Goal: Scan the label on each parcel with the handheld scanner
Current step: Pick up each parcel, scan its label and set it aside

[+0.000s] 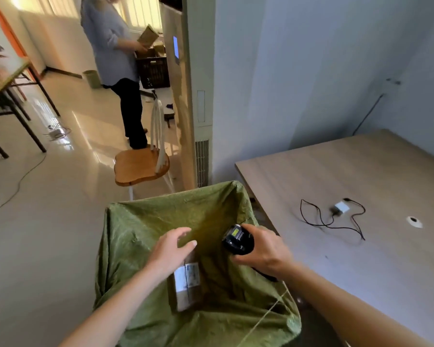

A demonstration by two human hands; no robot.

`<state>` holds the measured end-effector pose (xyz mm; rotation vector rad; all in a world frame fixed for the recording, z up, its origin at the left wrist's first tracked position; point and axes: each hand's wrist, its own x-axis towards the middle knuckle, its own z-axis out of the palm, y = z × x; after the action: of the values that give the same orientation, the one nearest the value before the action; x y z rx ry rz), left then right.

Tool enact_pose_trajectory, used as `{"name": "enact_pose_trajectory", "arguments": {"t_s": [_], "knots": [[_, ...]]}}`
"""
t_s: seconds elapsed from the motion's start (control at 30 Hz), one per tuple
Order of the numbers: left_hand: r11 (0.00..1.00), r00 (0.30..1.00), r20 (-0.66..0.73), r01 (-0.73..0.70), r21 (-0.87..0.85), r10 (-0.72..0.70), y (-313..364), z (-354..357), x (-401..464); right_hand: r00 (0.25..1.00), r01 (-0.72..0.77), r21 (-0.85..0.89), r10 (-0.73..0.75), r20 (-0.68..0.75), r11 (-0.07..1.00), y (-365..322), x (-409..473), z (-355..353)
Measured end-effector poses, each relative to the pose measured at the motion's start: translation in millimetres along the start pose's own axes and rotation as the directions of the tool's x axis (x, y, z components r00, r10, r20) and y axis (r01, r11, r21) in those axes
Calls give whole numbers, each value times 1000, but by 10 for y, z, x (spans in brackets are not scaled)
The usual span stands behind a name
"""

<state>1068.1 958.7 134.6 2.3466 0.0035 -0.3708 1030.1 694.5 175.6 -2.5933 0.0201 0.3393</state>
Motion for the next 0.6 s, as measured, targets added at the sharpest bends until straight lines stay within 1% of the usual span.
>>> {"name": "enact_pose_trajectory", "arguments": {"t_s": [0.07,0.13,0.2,0.27,0.37,0.43,0.53,0.6], "knots": [[994,995,29,-101,45,100,351,15,-7,999,-11,-46,9,-36,999,117,-256,-354],[975,979,80,-196,105,188,788,63,-48,995,-62,-72,56,-83,996,314,-593,-748],[948,958,117,-279,150,263,1323,136,-140,979,-152,-76,140,-147,985,558,-1021,-1159],[916,928,140,-365,167,345,1936,263,-323,947,-259,-62,241,-211,964,843,-1550,-1572],[852,866,185,-494,173,465,2898,586,-773,857,-415,-24,382,-345,910,1291,-2514,-2145],[808,811,232,-574,136,537,3512,895,-1183,783,-490,14,447,-433,872,1565,-3266,-2440],[738,714,295,-674,42,635,4372,1523,-2017,660,-572,102,530,-532,814,1948,-4509,-2739],[680,638,338,-733,-7,692,4863,2026,-2649,579,-616,166,586,-567,770,2186,-5383,-2823]]}}
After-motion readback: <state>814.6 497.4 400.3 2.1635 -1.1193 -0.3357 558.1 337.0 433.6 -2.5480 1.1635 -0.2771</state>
